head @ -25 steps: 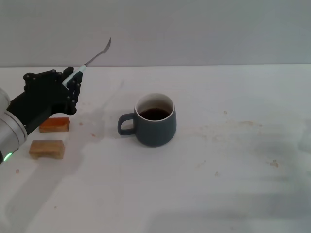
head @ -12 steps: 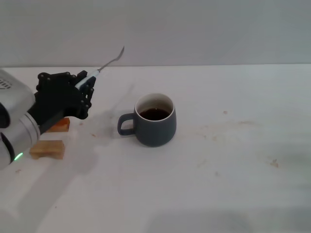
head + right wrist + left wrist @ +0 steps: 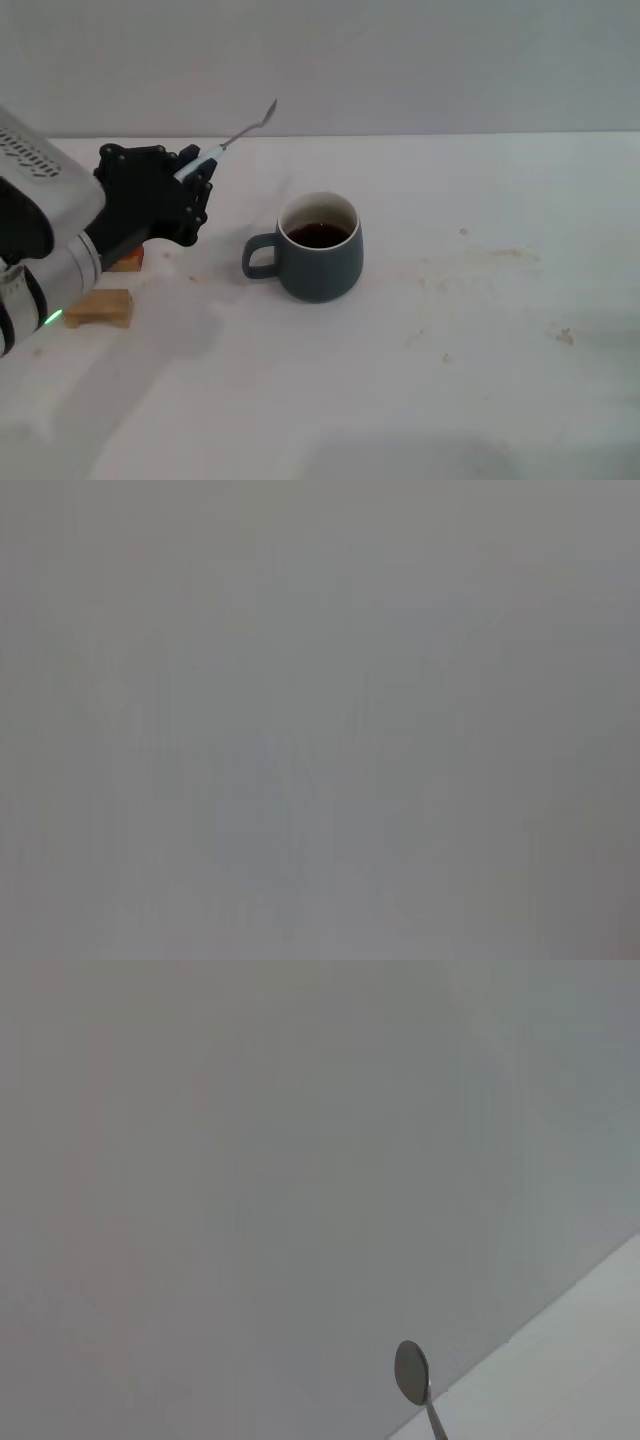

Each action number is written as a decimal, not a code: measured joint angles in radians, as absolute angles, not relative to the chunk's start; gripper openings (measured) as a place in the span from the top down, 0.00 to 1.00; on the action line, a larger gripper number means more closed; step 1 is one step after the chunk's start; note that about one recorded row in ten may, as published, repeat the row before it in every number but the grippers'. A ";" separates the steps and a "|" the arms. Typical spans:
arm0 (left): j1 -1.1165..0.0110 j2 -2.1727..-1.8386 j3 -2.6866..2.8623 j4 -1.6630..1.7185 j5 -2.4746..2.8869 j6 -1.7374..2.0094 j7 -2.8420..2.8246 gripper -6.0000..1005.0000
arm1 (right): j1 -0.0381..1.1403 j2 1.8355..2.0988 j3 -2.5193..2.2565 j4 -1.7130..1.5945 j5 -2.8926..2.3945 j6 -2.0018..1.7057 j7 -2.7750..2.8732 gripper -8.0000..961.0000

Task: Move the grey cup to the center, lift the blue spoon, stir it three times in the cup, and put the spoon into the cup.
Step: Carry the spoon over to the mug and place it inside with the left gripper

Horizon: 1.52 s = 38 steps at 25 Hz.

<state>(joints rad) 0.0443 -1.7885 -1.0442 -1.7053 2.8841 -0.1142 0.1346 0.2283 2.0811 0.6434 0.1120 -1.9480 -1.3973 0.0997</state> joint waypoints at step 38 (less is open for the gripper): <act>0.028 -1.852 -1.134 -1.880 2.680 -0.431 0.552 0.86 | 0.233 2.082 0.647 0.110 -1.948 -1.388 0.100 0.99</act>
<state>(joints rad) 0.0279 -1.8517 -1.1339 -1.8804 2.6799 -0.4315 0.5518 0.2331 2.0816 0.6473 0.1105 -1.9480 -1.3884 0.0997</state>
